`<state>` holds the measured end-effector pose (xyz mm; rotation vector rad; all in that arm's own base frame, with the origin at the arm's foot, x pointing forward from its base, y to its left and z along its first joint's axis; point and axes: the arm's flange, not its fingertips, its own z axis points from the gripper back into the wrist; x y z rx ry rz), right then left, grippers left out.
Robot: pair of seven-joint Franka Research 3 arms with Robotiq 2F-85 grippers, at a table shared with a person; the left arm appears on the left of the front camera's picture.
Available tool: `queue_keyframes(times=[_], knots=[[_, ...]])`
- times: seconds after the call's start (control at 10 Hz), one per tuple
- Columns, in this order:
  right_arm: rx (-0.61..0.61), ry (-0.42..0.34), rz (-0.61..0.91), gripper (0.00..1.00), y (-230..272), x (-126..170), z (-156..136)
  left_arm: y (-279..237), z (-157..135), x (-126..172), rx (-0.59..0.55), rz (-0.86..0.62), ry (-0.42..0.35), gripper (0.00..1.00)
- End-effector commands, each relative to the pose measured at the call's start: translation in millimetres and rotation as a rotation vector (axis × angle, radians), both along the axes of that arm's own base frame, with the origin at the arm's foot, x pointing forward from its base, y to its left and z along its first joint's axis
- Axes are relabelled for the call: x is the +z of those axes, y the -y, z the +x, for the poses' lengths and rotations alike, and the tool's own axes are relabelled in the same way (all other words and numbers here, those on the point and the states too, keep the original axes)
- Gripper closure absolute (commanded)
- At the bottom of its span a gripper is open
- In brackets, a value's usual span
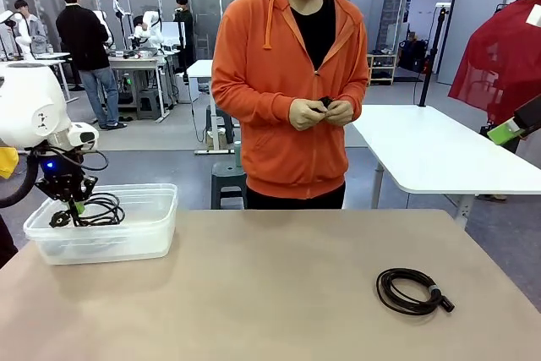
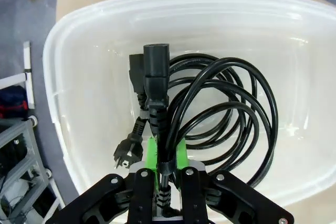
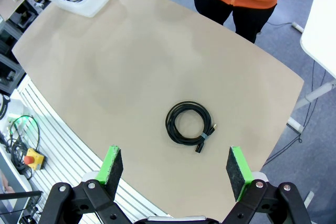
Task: Organize and store the cables.
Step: Place the Power Cable into the Organizing box.
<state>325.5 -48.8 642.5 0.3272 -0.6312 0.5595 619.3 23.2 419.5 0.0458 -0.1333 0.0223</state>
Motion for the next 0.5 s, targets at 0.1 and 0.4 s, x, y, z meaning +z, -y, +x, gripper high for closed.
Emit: queue_keyframes(times=[0.1, 0.4], knots=[[0.019, 0.002, 0.008, 0.0, 1.8, -0.4, 0.2, 4.2, 4.7, -19.5, 0.028, 0.035, -0.02, 0.84], [0.019, 0.002, 0.008, 0.0, 1.8, -0.4, 0.2, -1.1, 2.7, -25.4, 0.07, 0.025, -0.01, 0.91]])
